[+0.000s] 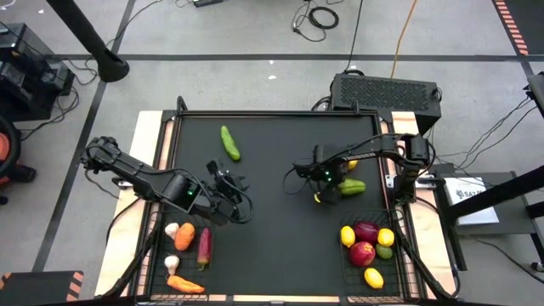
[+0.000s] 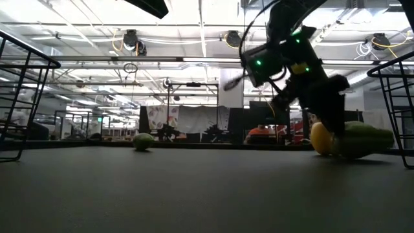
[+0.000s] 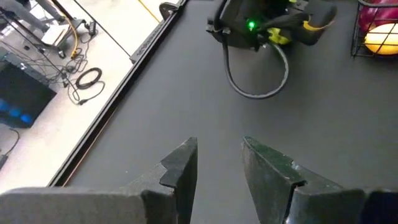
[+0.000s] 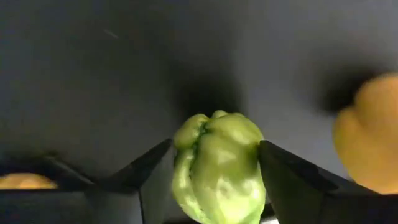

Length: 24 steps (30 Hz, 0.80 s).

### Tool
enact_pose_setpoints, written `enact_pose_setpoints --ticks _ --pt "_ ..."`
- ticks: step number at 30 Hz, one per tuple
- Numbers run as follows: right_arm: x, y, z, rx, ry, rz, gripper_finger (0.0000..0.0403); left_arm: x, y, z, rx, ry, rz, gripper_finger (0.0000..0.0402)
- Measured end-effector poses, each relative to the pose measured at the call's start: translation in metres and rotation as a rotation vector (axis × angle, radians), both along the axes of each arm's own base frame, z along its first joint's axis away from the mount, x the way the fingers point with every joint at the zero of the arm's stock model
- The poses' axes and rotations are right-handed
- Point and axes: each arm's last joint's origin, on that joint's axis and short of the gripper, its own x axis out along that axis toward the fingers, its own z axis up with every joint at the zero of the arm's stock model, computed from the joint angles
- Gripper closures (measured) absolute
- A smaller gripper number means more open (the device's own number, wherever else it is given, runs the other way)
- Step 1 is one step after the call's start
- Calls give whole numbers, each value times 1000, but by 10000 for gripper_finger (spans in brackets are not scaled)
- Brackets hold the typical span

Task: Sort produce into baskets
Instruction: Put the chayote into the basket on the bottom left, then put the chayote into the bottom left basket

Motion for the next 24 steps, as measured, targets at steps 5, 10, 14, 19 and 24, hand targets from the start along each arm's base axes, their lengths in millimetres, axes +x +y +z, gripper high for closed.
enact_pose_setpoints --ticks 5,10,14,19,24 --pt "18 6 17 16 -112 39 198 0 0 0 5 0 1 270" --pt "41 14 42 4 -265 90 211 0 0 0 9 5 0 270" --pt "50 24 62 -8 -319 102 212 -2 1 -1 16 24 4 270" --pt "42 42 67 -68 -217 17 173 -4 0 -2 18 39 1 270" --pt "30 47 55 -166 -121 -71 96 -4 0 -2 21 41 -3 270"
